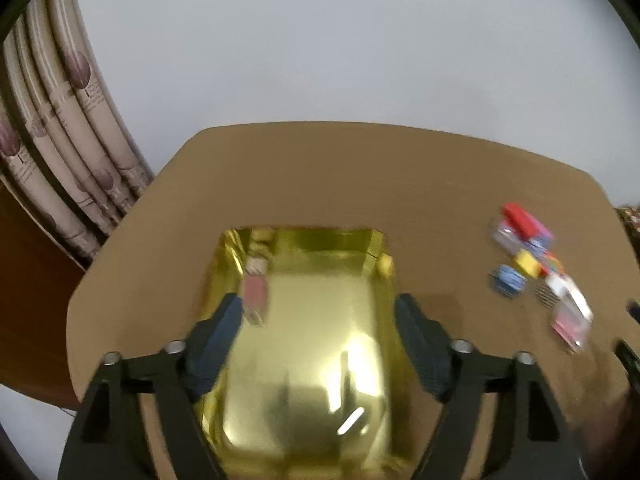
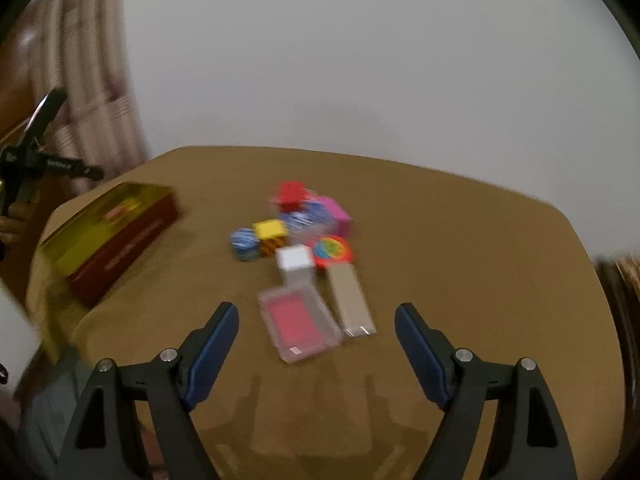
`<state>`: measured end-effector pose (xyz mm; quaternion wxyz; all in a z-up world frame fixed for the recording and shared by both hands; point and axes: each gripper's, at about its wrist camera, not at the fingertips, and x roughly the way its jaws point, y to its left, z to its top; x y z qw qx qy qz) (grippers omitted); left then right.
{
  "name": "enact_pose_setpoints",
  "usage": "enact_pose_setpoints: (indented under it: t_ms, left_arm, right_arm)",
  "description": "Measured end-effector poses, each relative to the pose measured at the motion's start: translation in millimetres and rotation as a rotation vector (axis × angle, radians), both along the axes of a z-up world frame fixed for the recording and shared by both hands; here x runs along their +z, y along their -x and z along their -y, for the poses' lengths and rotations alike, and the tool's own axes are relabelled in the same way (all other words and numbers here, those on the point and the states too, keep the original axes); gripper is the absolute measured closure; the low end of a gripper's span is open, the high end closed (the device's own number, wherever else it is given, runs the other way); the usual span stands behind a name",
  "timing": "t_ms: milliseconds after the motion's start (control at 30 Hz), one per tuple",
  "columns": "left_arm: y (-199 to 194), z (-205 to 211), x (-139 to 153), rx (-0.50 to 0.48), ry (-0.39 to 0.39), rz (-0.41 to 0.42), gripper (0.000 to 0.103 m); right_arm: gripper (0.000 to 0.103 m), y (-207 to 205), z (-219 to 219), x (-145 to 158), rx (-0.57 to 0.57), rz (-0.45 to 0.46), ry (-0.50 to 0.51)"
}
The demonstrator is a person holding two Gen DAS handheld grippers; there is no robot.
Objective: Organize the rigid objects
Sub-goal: 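Carry the lipstick over the tin box and release it inside, then grasp the clear box with red card using the right tool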
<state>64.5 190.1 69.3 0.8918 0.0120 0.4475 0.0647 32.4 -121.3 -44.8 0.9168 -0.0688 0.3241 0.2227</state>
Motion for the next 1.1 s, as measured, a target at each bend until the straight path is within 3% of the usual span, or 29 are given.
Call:
enact_pose_setpoints:
  t_ms: [167,333,633,1067,1100]
  left_arm:
    - [60.6,35.9,1.2,-0.042,0.060,0.031,0.021]
    - [92.1,44.2,-19.2,-0.033,0.114,-0.015,0.021]
    - [110.0,64.3,-51.3,-0.051,0.117,-0.085,0.021]
    - [108.2,70.6,-70.2,-0.058,0.149,-0.129,0.021]
    - [108.1,70.5,-69.8,-0.058,0.145,-0.127,0.021]
  right_arm:
    - [0.020,-24.9,-39.7,-7.6,0.209,-0.063,0.148]
    - [0.020,-49.4,-58.6,-25.7,0.292,-0.151,0.232]
    - [0.020,-76.9,-56.6,-45.5,0.309,-0.264,0.212]
    - [0.021,-85.6,-55.6,-76.5,0.309,-0.415,0.228]
    - [0.027,-84.8,-55.4,-76.9,0.292,-0.400,0.240]
